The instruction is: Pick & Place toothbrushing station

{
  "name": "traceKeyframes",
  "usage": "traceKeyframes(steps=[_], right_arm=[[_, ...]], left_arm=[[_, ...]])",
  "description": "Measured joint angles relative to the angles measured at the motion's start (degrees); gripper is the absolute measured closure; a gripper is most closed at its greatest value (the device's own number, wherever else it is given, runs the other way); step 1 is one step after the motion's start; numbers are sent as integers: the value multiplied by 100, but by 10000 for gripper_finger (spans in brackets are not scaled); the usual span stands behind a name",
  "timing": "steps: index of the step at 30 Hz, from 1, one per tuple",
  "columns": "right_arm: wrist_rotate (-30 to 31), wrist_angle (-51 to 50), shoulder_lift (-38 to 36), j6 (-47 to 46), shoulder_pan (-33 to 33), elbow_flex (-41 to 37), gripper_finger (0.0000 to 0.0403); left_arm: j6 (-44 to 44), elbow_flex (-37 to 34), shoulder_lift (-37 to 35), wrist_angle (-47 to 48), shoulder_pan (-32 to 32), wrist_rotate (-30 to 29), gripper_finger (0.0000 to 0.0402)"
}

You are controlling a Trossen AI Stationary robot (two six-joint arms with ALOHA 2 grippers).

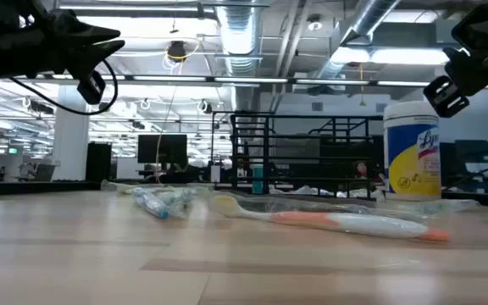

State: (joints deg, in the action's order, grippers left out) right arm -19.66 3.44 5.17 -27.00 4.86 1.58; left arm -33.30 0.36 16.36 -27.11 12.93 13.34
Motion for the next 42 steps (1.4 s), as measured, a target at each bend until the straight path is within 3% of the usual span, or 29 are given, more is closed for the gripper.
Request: traceKeyframes(steps=[27, 32, 37, 42], right_arm=[[23, 20, 2, 195, -2, 0, 284], [259, 20, 2, 201, -11, 0, 284], [898, 20, 2, 212, -11, 0, 284], [1346, 20, 2, 212, -11, 0, 284]], left_arm=[[0, 0, 110, -105, -1, -35, 349], [192, 128, 799, -85, 0, -33, 351], [964, 649, 1871, -45, 39, -153, 364], [1333, 1374, 3112, 777, 555, -247, 375]])
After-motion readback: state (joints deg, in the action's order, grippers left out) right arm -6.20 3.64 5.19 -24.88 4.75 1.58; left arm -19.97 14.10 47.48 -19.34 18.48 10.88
